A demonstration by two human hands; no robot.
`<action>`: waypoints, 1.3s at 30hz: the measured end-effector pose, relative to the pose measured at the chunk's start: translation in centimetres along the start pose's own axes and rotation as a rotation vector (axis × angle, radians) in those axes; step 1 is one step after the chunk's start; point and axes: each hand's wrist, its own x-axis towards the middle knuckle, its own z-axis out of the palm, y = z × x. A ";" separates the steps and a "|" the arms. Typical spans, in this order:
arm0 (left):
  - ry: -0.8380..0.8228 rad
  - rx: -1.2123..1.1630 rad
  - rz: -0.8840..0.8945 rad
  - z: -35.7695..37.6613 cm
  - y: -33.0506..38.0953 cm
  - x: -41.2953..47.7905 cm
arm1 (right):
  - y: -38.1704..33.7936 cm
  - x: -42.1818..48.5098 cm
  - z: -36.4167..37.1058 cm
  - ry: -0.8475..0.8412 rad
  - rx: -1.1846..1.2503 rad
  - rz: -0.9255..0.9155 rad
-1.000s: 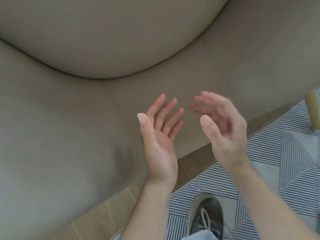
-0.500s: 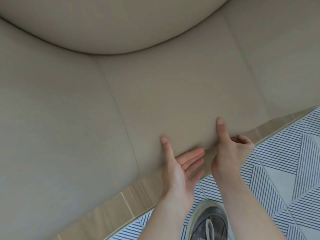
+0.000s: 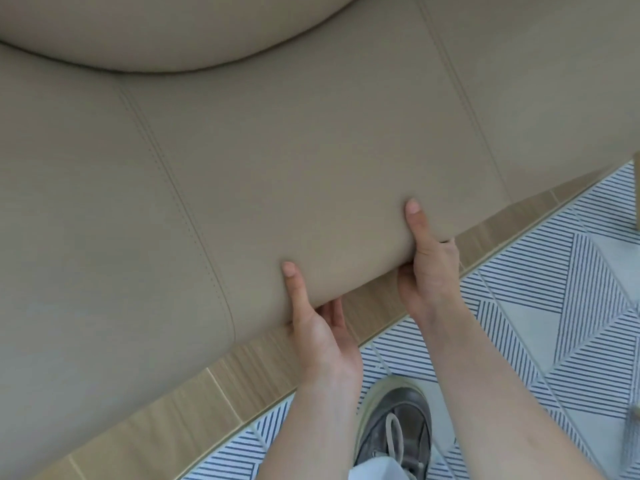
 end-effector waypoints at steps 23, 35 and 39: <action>0.010 -0.035 0.350 2.0 12.7 -13.8 | -10.2 -12.4 7.7 -0.076 0.073 0.041; 0.080 -0.026 0.526 14.5 31.0 -36.5 | -33.0 -28.0 27.4 0.045 -0.011 -0.105; 0.095 -0.027 0.427 20.8 36.2 -39.8 | -38.8 -28.7 34.8 0.104 -0.081 -0.082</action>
